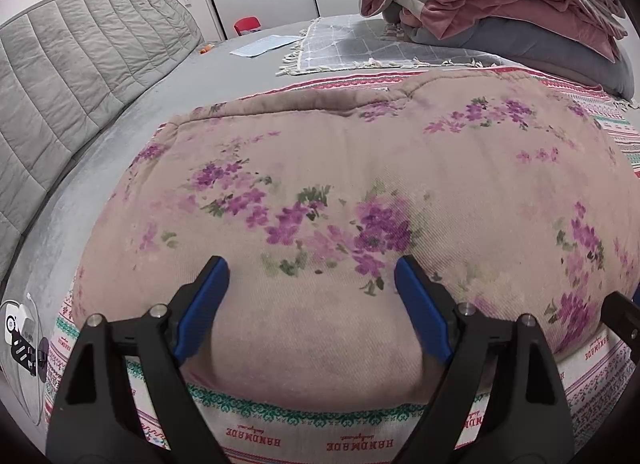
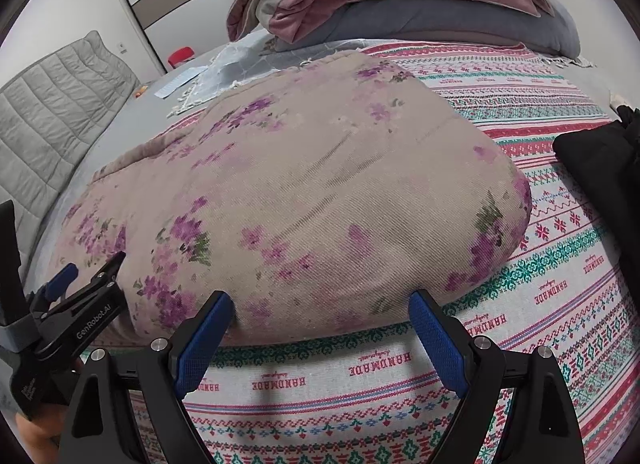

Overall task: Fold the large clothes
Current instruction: 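Grasp the jacket edge with the right tool and lift it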

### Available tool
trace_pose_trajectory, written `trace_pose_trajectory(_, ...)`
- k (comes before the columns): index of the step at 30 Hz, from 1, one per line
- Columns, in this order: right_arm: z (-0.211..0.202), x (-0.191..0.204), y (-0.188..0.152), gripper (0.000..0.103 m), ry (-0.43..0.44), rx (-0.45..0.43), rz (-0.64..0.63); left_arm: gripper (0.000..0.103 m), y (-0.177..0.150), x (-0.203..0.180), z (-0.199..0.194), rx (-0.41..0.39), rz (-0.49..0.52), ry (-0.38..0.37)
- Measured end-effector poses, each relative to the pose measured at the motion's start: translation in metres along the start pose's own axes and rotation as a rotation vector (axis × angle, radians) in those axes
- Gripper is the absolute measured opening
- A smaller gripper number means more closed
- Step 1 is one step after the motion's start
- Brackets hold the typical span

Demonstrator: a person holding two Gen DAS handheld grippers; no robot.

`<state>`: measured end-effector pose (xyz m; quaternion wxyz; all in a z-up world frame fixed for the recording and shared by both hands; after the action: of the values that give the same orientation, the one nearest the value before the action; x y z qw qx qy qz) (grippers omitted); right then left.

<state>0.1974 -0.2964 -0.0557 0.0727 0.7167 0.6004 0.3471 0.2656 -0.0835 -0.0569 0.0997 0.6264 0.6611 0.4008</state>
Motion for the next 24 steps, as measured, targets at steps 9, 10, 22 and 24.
trace_pose_trajectory(9,-0.009,-0.063,0.01,0.092,0.28,-0.044,0.329,0.086,0.0,0.001,0.001,0.001,-0.001,0.0)
trace_pose_trajectory(10,-0.01,-0.076,0.009,0.092,0.327,-0.057,0.406,0.086,0.0,0.0,0.001,0.001,0.0,0.0)
trace_pose_trajectory(22,0.011,-0.141,0.002,0.092,0.484,-0.172,0.76,0.086,0.001,0.0,0.001,0.001,-0.001,-0.002)
trace_pose_trajectory(24,0.016,-0.132,0.008,0.093,0.449,-0.18,0.727,0.086,0.001,0.0,0.001,0.001,-0.001,-0.002)
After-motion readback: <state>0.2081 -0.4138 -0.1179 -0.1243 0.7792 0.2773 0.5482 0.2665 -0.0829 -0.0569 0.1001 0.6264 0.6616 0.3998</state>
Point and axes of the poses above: each gripper's, at about its wrist camera, not at the fingertips, and z roughly the way its jaws point, x to its left, y to its top, the point moved 2 cm from there along z, roughly the way its jaws point, and after that the axes turned 13 degrees about y, right-handed, at the moved point
